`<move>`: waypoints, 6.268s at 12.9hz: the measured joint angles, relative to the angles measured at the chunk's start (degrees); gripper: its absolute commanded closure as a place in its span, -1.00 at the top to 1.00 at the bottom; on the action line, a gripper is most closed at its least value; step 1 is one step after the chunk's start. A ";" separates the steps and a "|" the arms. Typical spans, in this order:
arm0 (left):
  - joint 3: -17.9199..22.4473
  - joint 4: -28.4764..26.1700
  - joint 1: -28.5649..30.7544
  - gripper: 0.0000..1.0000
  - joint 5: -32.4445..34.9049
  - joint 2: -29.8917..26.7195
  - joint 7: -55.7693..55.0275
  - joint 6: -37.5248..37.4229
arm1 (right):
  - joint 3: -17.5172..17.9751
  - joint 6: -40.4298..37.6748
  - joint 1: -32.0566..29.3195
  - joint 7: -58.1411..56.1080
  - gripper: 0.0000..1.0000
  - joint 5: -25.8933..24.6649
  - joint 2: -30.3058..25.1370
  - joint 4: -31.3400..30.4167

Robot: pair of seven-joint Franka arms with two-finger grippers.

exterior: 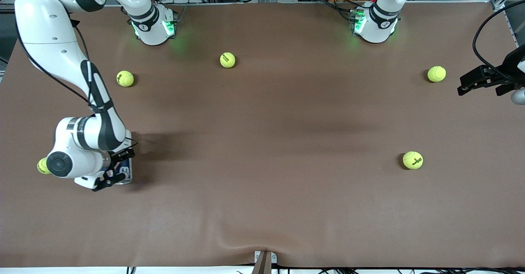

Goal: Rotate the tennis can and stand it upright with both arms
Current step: 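Carry the can with the right gripper to the table's middle, then lay the can on its side and open the right gripper, then withdraw the right gripper while the left gripper reaches toward the can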

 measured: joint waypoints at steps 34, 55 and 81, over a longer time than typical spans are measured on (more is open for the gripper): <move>0.18 -0.12 0.29 1.00 0.00 0.16 0.00 -0.05 | -3.06 25.34 45.22 -9.33 0.66 -20.89 6.84 7.44; 0.04 -0.19 0.21 1.00 0.00 1.00 0.00 -0.06 | -2.31 20.61 43.94 -3.40 1.00 -7.59 -1.04 2.13; -0.85 -1.33 -1.67 1.00 -42.17 22.08 11.91 -0.11 | -4.63 -39.83 -1.89 17.40 1.00 6.37 -34.93 2.13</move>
